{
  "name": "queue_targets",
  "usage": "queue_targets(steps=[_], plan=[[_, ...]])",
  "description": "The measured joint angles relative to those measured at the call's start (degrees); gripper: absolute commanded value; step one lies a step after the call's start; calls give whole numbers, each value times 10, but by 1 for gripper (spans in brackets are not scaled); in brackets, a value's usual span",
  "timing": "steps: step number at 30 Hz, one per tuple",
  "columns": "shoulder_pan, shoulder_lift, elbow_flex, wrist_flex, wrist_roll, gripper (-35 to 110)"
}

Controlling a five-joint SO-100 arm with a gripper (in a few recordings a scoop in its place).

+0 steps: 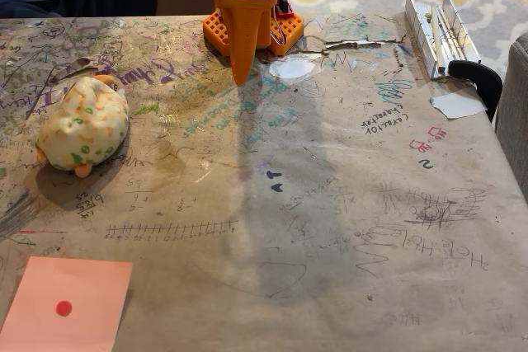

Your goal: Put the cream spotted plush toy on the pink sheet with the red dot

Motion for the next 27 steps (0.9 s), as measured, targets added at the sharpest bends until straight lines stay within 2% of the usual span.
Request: queue_targets(steps=[27], plan=[[9,0,0,0,11,0]])
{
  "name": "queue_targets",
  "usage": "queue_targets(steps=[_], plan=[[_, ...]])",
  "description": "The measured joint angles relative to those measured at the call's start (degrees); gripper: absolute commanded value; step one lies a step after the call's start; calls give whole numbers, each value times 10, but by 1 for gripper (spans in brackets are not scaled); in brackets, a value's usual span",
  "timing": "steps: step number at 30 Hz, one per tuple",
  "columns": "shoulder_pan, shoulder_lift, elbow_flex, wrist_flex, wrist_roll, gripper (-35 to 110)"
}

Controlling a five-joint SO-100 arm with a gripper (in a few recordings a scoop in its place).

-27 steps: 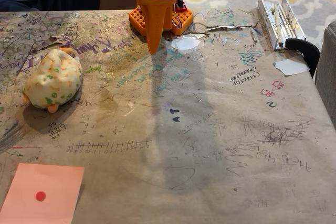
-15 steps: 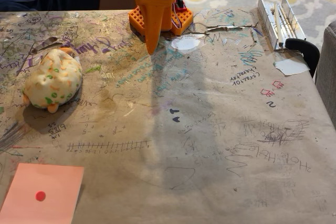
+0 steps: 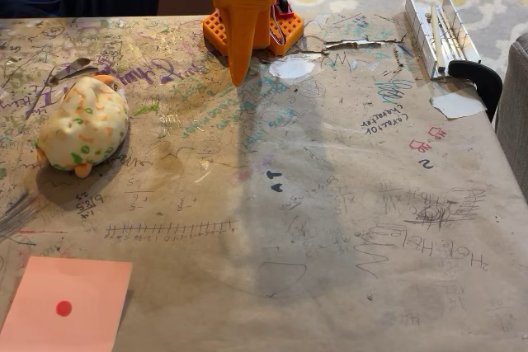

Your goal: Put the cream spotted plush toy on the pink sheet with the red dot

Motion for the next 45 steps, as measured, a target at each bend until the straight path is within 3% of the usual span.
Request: queue_targets(steps=[31,37,42,45], plan=[[33,-6,-2,2,-19,0],[124,-226,-132,-56,-35,0],[301,-529,-321,-62,-54,0],[404,-549,-342,-91,-111,1]])
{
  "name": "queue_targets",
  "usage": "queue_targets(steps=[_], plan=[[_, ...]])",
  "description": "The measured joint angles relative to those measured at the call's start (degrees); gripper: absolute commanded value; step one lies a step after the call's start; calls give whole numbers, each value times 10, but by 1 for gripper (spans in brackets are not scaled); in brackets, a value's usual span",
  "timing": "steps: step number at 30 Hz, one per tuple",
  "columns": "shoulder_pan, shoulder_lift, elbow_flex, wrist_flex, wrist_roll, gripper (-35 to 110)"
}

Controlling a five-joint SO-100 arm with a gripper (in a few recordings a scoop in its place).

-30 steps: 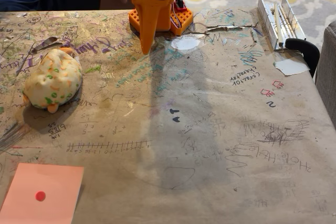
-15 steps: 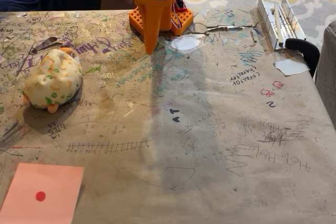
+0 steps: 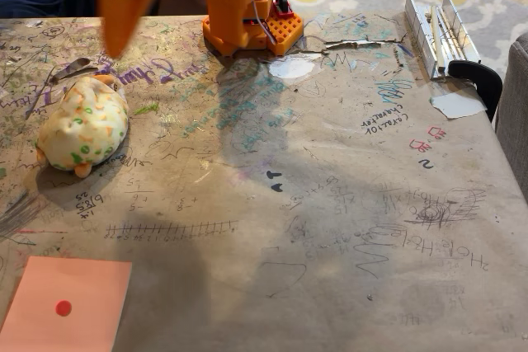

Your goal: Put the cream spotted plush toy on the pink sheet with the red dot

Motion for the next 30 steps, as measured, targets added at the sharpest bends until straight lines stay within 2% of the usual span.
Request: queue_targets(steps=[4,10,21,30], plan=[[98,4,30,-48,-65,7],[170,-76,29,-66,-37,27],[-7,-121,4,65,-45,35],[44,-341,-99,8,-41,37]])
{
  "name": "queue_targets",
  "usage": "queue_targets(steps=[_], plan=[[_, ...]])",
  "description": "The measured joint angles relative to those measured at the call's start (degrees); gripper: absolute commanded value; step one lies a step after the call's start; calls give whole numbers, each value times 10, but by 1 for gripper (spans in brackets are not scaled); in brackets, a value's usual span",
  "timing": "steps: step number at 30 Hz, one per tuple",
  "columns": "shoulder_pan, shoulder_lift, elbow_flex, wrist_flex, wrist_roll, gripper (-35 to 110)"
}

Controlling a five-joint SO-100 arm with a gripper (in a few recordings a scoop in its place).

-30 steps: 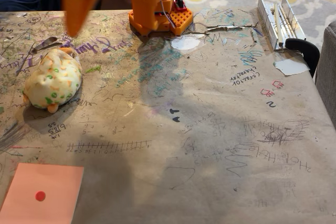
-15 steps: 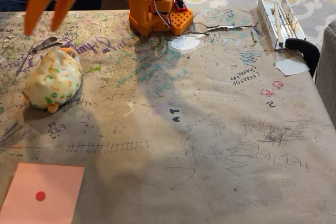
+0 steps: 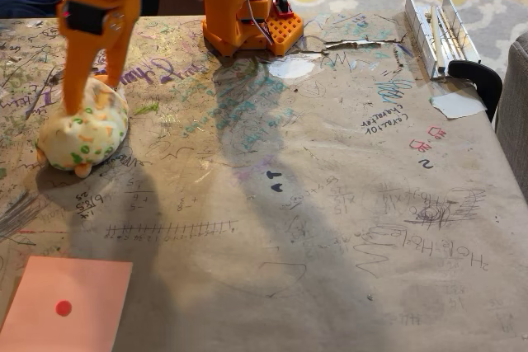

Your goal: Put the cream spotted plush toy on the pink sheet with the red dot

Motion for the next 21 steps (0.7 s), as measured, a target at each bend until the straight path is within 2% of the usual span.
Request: queue_targets(steps=[12,21], plan=[[-9,-64,-45,-11,-39,39],[-85,-34,-33,-70,33,38]])
